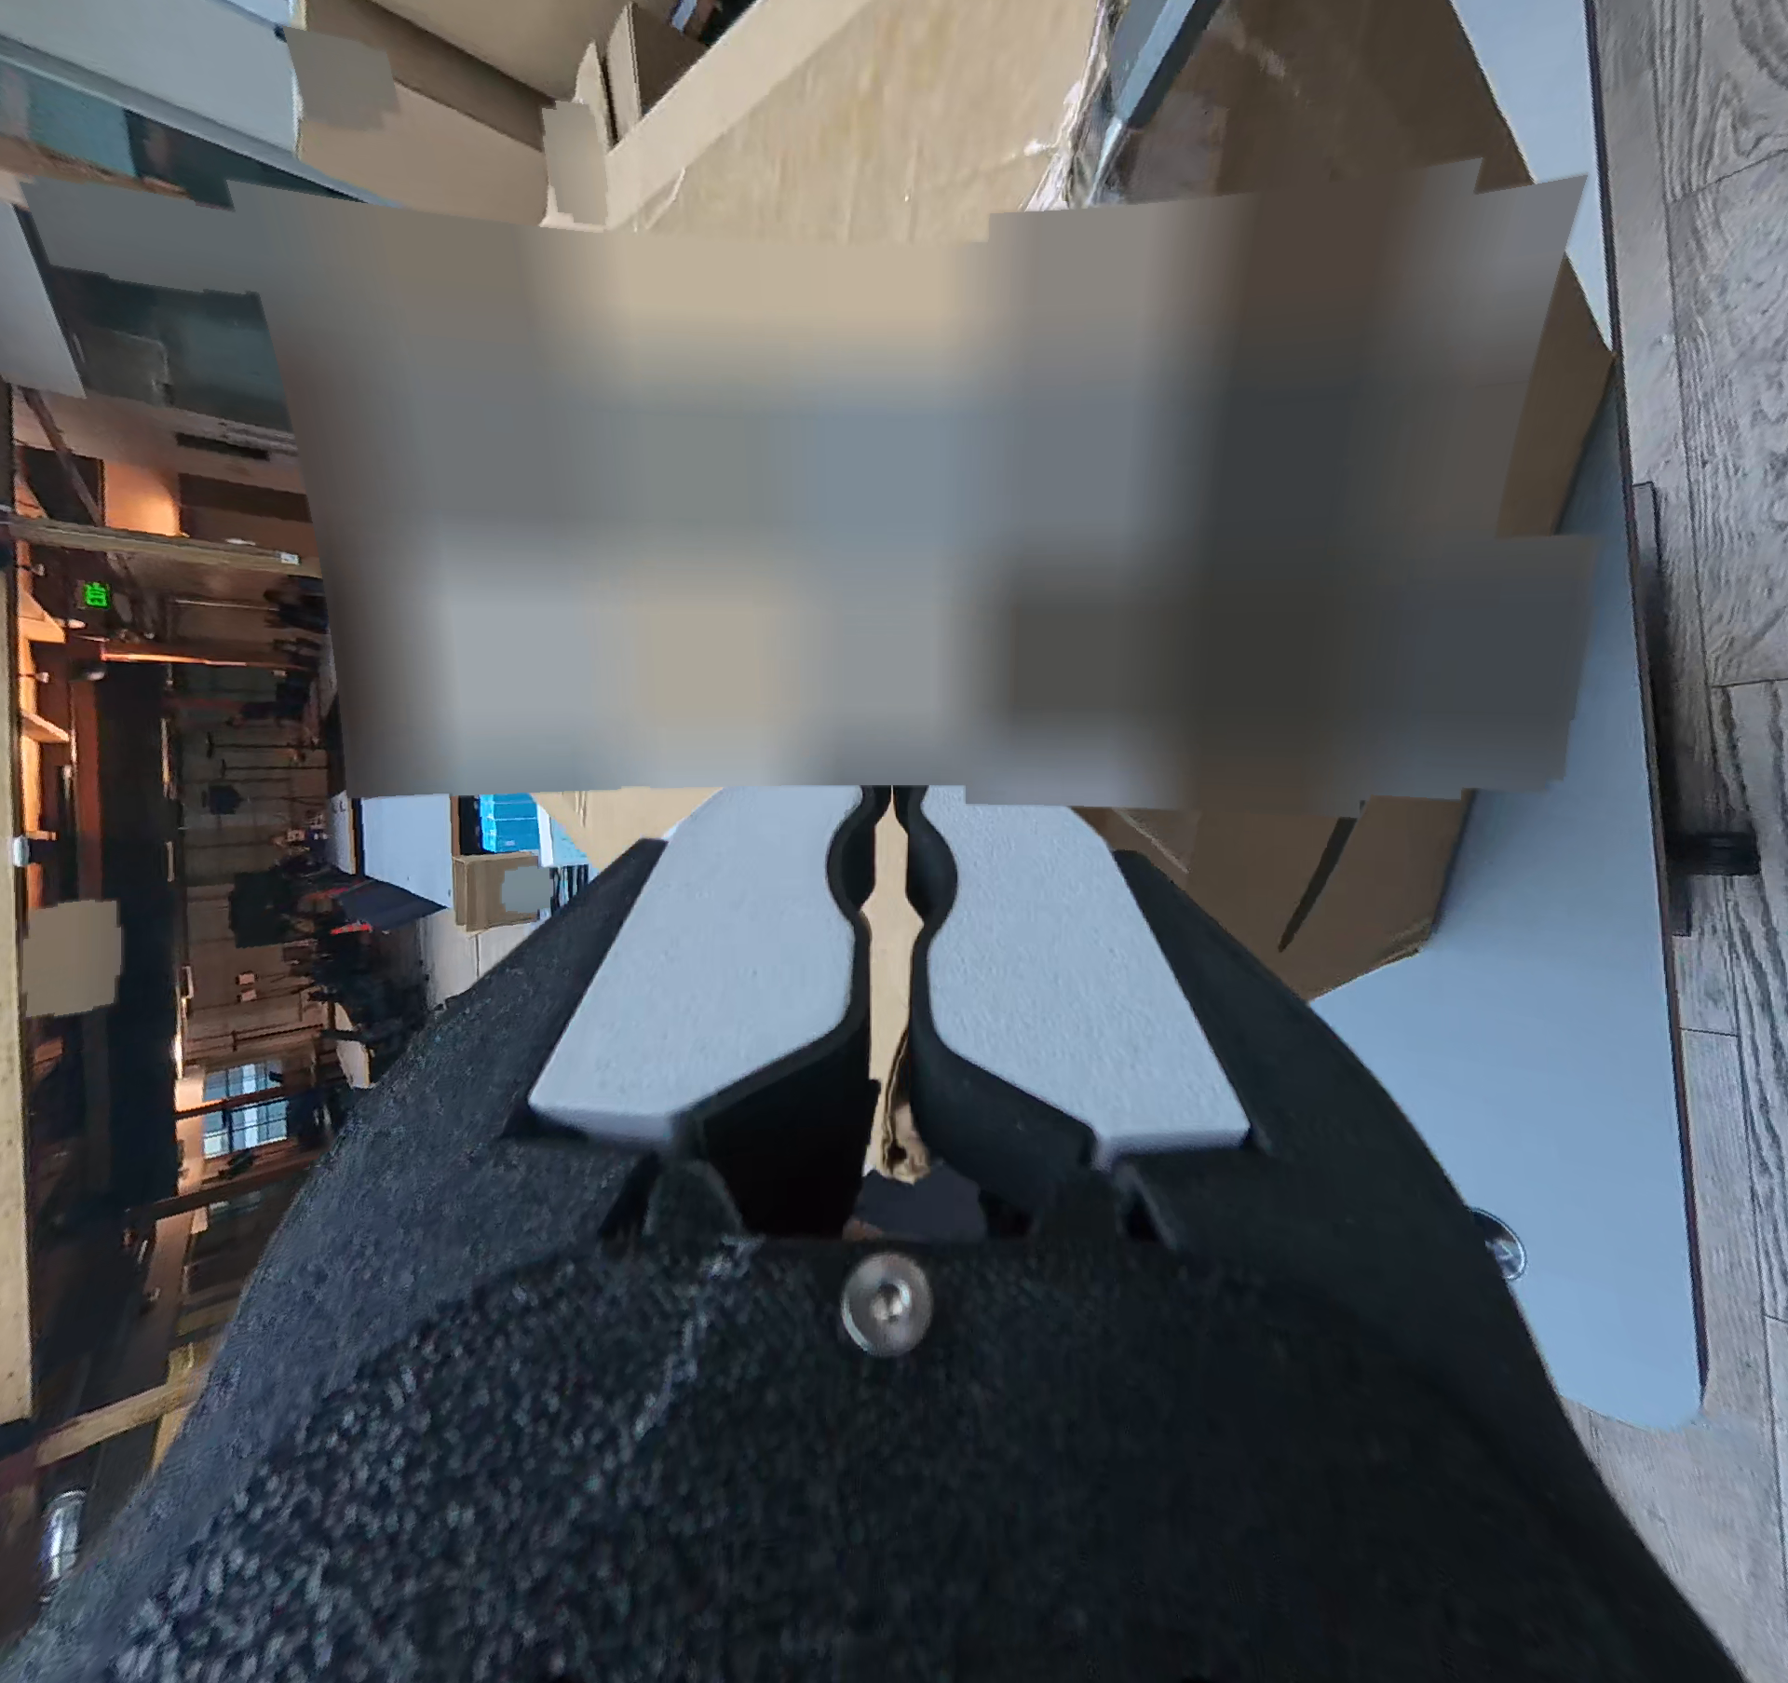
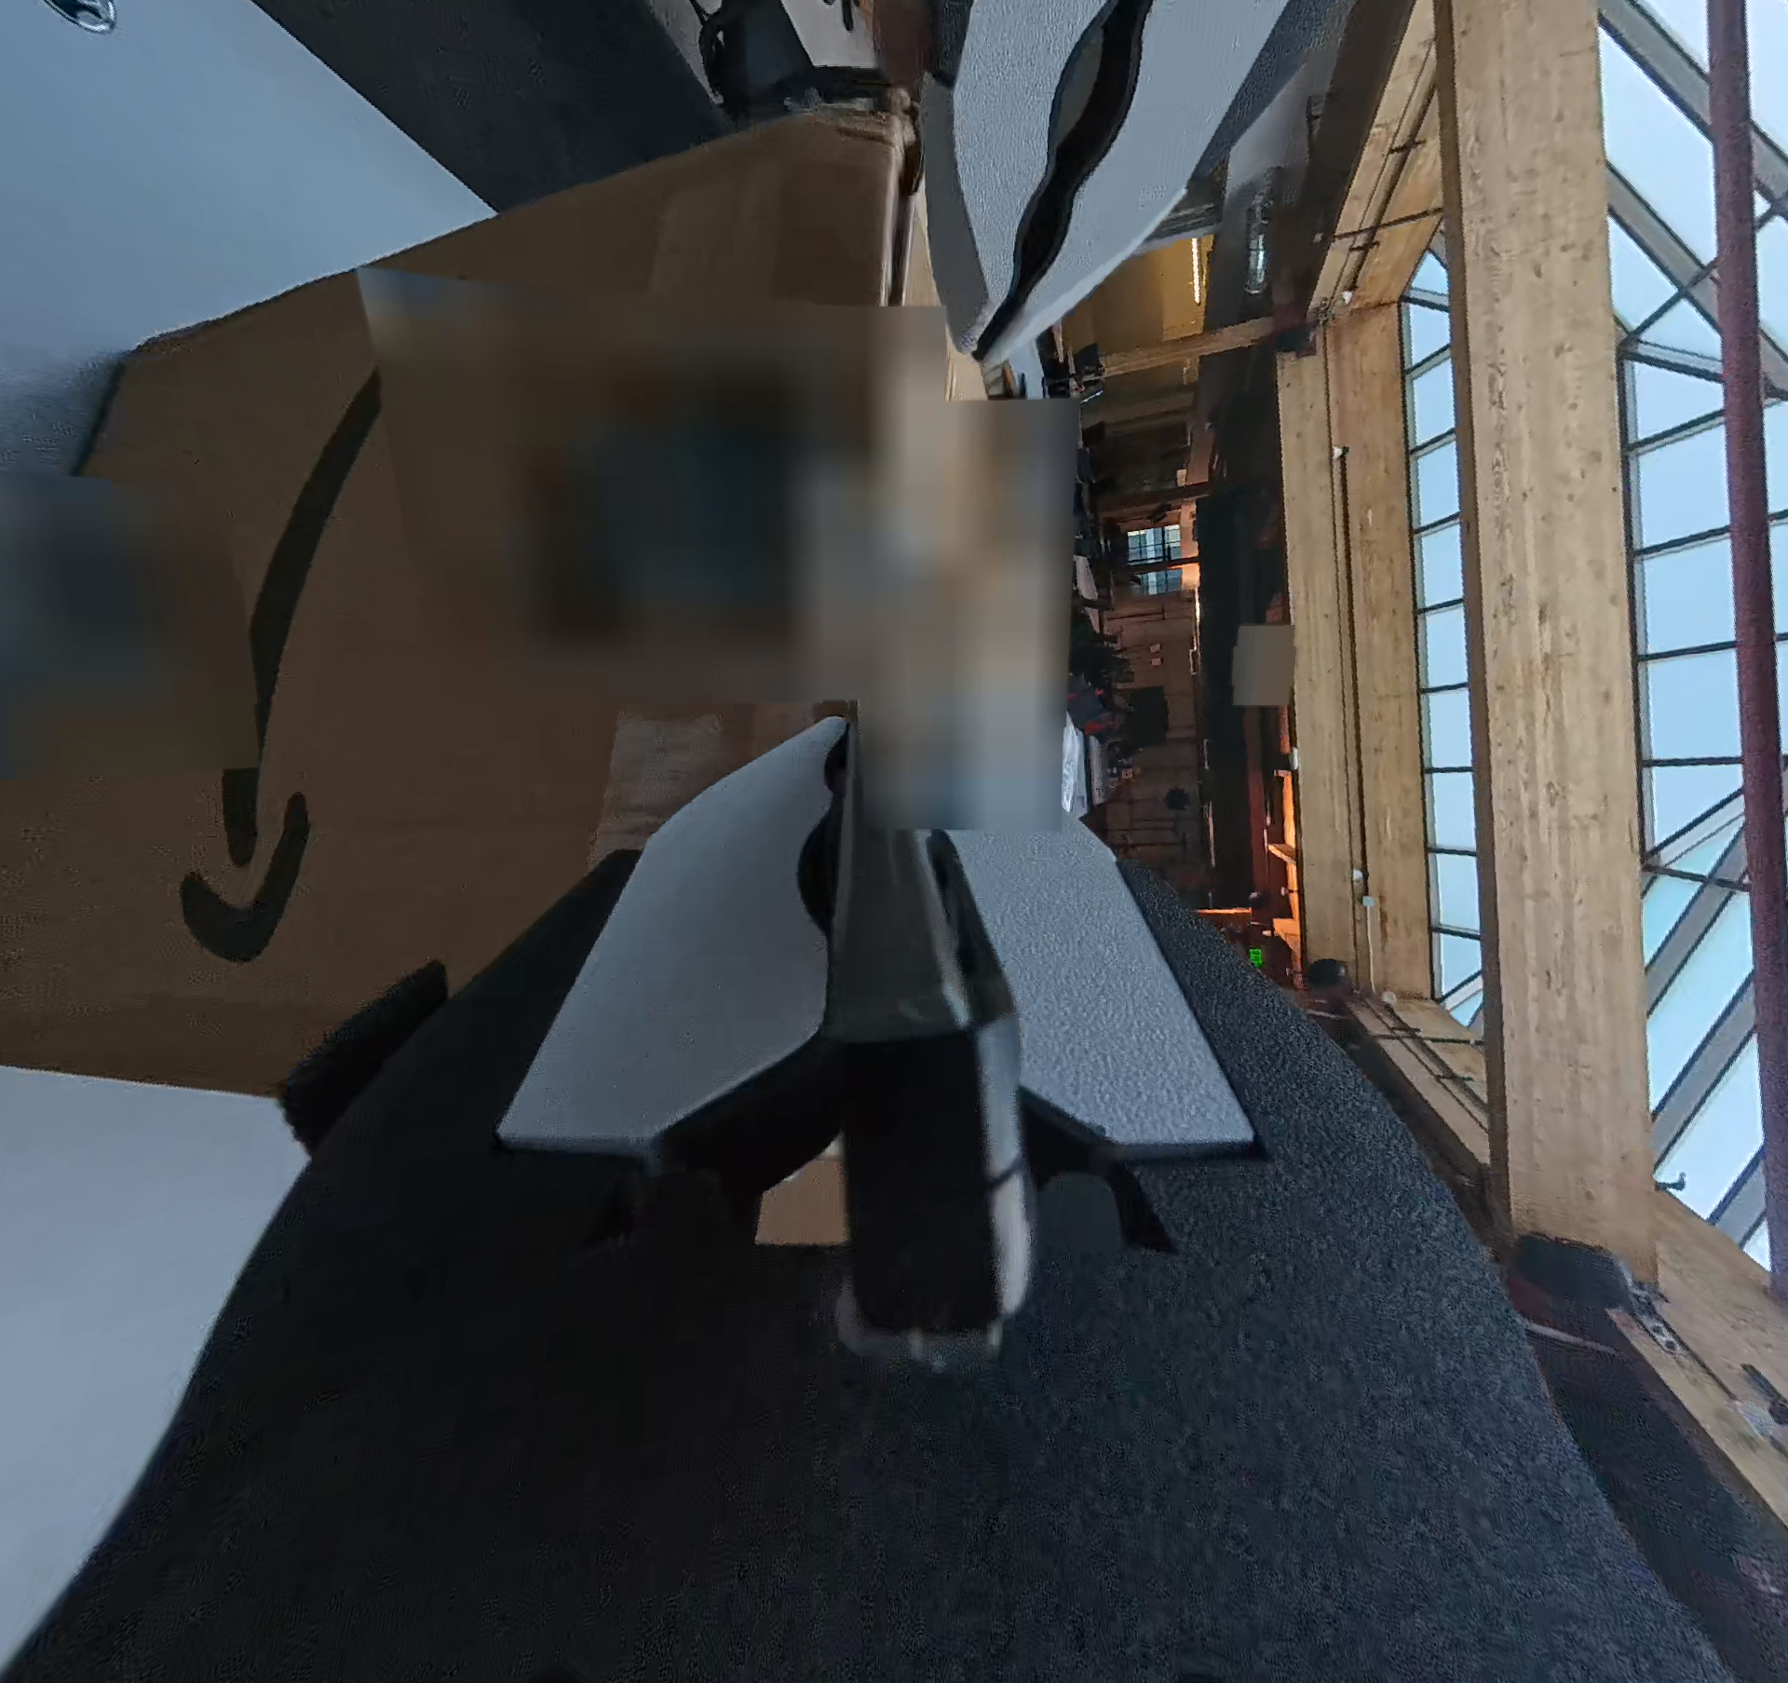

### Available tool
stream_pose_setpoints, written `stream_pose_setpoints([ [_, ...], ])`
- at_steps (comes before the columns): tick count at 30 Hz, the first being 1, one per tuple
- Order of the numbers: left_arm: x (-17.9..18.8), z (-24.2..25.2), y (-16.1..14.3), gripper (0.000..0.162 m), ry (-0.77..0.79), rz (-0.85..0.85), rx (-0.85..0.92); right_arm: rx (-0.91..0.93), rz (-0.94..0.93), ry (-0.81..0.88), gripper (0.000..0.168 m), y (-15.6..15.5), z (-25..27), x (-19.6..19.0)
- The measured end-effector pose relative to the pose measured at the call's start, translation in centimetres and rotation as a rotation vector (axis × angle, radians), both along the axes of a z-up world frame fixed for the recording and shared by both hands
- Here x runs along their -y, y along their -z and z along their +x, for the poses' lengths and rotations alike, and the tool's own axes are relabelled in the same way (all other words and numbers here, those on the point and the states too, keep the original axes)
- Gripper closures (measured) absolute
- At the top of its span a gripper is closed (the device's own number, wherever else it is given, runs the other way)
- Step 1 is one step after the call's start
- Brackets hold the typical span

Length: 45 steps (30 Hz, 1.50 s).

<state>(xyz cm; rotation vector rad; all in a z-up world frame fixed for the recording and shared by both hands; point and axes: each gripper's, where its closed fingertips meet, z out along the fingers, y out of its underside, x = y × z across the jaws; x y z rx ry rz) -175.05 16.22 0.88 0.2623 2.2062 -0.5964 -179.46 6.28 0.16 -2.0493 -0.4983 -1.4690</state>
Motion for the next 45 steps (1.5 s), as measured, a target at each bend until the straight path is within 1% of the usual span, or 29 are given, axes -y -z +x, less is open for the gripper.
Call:
stream_pose_setpoints([
  [3, 0.6, 0.4, 0.7, 0.162, 0.001, 0.004, -0.015, 0.045, -0.041, 0.012, 0.161, 0.1, -0.1, 0.2],
  [6, 0.5, 0.5, 1.2, 0.162, -0.009, 0.002, -0.025, 0.078, -0.086, 0.053, 0.16, 0.3, 0.0, 2.9],
  [10, -0.6, -0.2, 1.7, 0.162, -0.034, -0.001, -0.048, -0.016, -0.036, 0.134, 0.161, 0.6, -0.3, 7.4],
  [13, -1.4, -1.1, 1.8, 0.162, -0.048, -0.011, -0.06, -0.023, 0.004, 0.145, 0.161, 0.7, -0.8, 7.9],
  [15, -1.1, -1.8, 2.2, 0.162, -0.043, -0.036, -0.091, -0.004, 0.014, 0.131, 0.161, -0.1, -1.6, 7.4],
  [17, -0.4, -1.5, 2.2, 0.162, -0.05, -0.056, -0.053, -0.049, 0.111, 0.084, 0.161, -1.5, -3.3, 6.5],
  [20, 0.5, -0.5, 2.4, 0.162, -0.035, 0.014, 0.029, -0.113, 0.238, 0.056, 0.16, -3.8, -3.8, 5.5],
  [21, 0.5, -0.5, 2.4, 0.162, -0.031, 0.046, 0.041, -0.188, 0.28, 0.052, 0.161, -4.0, -3.4, 4.9],
  [22, 0.5, -0.5, 2.3, 0.162, -0.029, 0.066, 0.042, -0.288, 0.316, 0.043, 0.161, -3.7, -3.1, 3.9],
  [23, 0.6, -0.5, 2.2, 0.162, -0.024, 0.067, 0.053, -0.35, 0.336, 0.034, 0.161, -3.4, -2.7, 2.8],
  [26, 0.6, 0.8, 0.8, 0.162, -0.028, 0.061, 0.197, -0.249, 0.282, 0.04, 0.161, -2.6, -1.0, -0.5],
  [27, 0.5, 1.1, 0.9, 0.162, -0.024, 0.07, 0.205, -0.256, 0.269, 0.023, 0.161, -2.2, -0.9, -1.7],
  [29, 0.7, 1.0, 1.3, 0.162, -0.003, 0.038, 0.155, -0.278, 0.259, -0.003, 0.161, -1.6, -0.7, -3.8],
  [31, 0.8, 0.9, 1.4, 0.162, 0.016, 0.0, 0.129, -0.259, 0.214, 0.024, 0.161, -0.9, 0.2, -4.9],
  [35, 0.7, 1.0, 0.8, 0.161, 0.027, -0.06, 0.123, -0.17, 0.184, 0.08, 0.162, -0.7, 1.8, -5.7],
  [36, 0.7, 1.0, 0.5, 0.156, 0.029, -0.08, 0.119, -0.141, 0.179, 0.091, 0.162, -0.7, 1.9, -5.8],
  [40, 1.1, 0.7, -0.2, 0.145, 0.057, -0.147, 0.064, -0.004, 0.159, 0.139, 0.162, -1.0, 1.8, -6.1],
  [43, 1.7, -0.2, -0.1, 0.137, 0.098, -0.164, -0.021, 0.001, 0.224, 0.188, 0.162, -2.5, 2.2, -5.7],
  [44, 1.7, 0.3, 0.0, 0.137, 0.08, -0.137, 0.017, -0.026, 0.246, 0.198, 0.162, -2.8, 2.3, -5.6],
  [45, 1.4, 1.5, -0.1, 0.138, 0.052, -0.083, 0.111, -0.037, 0.251, 0.213, 0.162, -2.8, 2.6, -5.6],
])
